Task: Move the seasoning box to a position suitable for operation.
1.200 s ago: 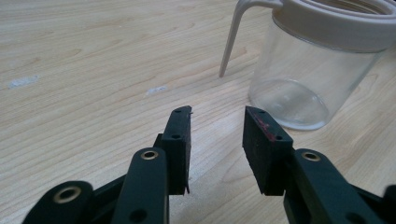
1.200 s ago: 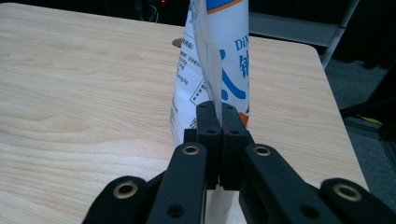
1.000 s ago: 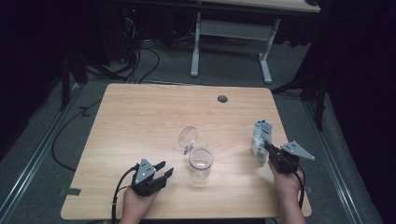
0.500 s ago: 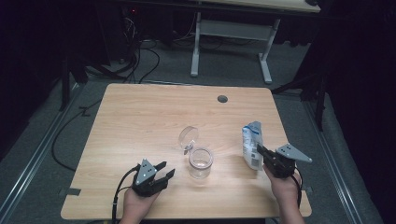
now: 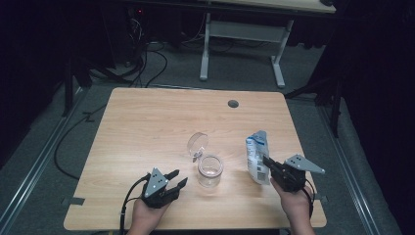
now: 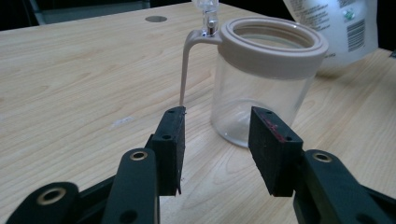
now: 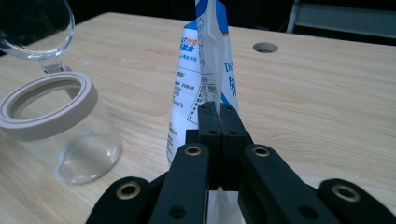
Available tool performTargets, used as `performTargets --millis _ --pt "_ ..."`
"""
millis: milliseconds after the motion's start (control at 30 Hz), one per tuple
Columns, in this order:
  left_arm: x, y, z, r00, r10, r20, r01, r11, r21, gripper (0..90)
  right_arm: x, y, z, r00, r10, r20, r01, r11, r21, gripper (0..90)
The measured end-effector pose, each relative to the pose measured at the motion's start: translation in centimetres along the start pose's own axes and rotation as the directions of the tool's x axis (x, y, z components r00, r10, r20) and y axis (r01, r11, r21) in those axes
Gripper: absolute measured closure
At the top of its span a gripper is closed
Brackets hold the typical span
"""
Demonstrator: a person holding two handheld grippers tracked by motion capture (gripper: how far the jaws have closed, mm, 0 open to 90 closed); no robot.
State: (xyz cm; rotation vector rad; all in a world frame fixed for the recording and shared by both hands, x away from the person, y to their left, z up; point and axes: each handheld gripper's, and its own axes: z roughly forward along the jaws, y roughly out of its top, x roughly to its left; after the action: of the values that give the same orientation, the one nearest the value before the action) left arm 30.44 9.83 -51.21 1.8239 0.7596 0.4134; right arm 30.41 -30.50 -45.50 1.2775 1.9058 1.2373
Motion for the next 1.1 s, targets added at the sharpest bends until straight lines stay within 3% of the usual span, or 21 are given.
performTargets --millis 67,233,400,633,800,1100 --pt "-0.1 0.0 -0.1 0.9998 0.021 0.001 -0.021 0.9998 0.002 54.8 0.5 0.5 -0.1 0.9999 -0.009 0.013 0.009 1.000 0.028 90.0" --pt "-0.2 -0.7 -0.6 0.9994 0.024 0.024 -0.024 0.9997 -0.004 53.1 1.6 1.6 -0.3 0.9999 -0.011 0.010 0.010 0.996 0.092 90.0" --pt "0.8 -0.7 -1.2 0.9997 -0.021 0.011 0.021 0.9991 -0.036 52.5 2.2 2.5 -0.2 0.9988 -0.048 -0.007 0.049 0.983 0.177 90.0" --pt "0.7 -0.9 -0.9 0.9998 -0.019 0.012 0.019 0.9995 -0.027 52.5 2.3 3.7 -0.3 0.9976 -0.062 -0.032 0.068 0.964 0.258 90.0" --pt "0.2 -1.0 -0.5 0.9995 -0.001 0.031 0.002 0.9999 -0.015 52.1 2.3 4.6 -0.3 0.9952 -0.088 -0.042 0.097 0.945 0.314 90.0" --pt "-0.3 -1.3 -0.2 0.9987 0.017 0.048 -0.017 0.9999 0.001 51.5 2.3 6.0 0.1 0.9908 -0.118 -0.066 0.135 0.896 0.423 90.0"
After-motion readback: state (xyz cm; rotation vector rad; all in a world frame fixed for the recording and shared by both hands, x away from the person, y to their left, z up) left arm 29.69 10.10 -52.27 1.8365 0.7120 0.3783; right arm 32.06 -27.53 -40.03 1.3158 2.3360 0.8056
